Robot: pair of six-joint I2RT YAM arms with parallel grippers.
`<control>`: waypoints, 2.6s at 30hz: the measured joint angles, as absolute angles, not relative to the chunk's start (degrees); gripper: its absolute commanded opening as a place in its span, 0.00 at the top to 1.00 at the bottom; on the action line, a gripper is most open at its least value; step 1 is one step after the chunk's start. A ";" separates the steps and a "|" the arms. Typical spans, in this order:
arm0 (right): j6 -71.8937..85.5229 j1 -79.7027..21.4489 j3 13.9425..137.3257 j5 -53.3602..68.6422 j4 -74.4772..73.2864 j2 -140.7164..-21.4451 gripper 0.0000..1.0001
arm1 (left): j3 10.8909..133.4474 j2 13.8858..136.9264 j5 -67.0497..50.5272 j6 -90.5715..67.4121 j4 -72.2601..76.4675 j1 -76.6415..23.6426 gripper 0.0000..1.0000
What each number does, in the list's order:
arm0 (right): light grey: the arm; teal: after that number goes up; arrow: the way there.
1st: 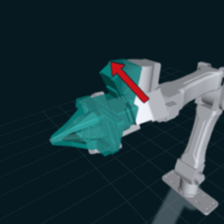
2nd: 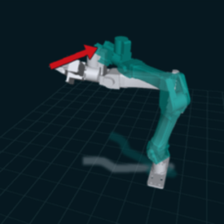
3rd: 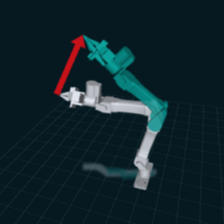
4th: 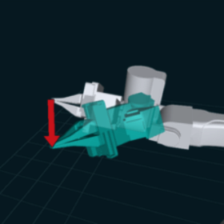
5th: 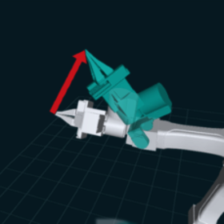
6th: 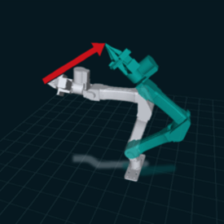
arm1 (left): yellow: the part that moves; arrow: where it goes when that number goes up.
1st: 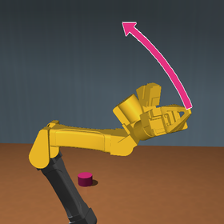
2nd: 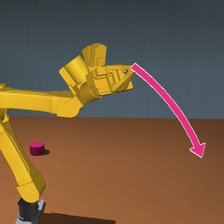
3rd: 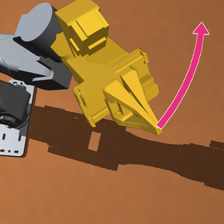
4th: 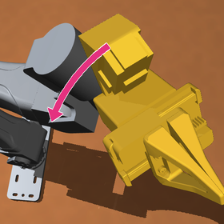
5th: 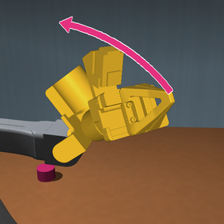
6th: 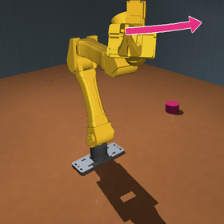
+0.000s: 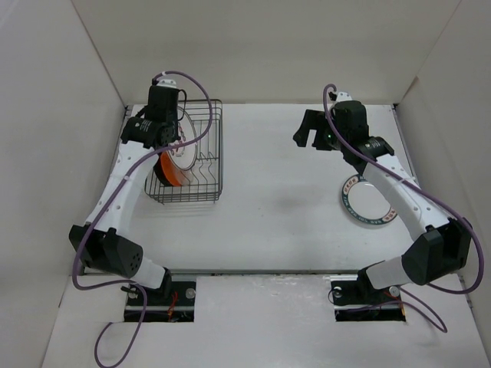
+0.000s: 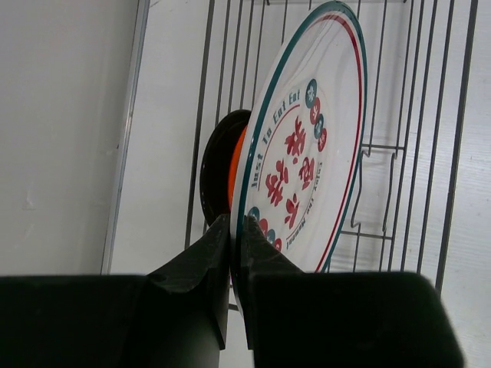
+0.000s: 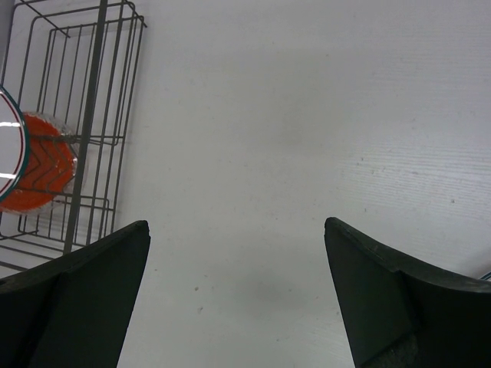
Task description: Load the plates into the dish rack
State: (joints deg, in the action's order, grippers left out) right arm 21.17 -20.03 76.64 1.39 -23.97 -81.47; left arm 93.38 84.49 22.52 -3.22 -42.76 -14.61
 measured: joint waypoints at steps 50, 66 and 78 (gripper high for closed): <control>37.47 6.42 43.29 -15.55 -19.42 -54.63 0.00 | 100.18 86.06 10.33 1.91 -37.87 -16.40 0.00; 51.42 14.35 29.28 -13.56 -27.29 -42.33 0.03 | 110.72 93.06 -15.90 8.60 -42.46 -16.27 0.00; 53.71 14.35 27.97 -7.75 -32.14 -46.41 0.03 | 113.56 94.78 -18.44 9.02 -44.47 -16.03 0.00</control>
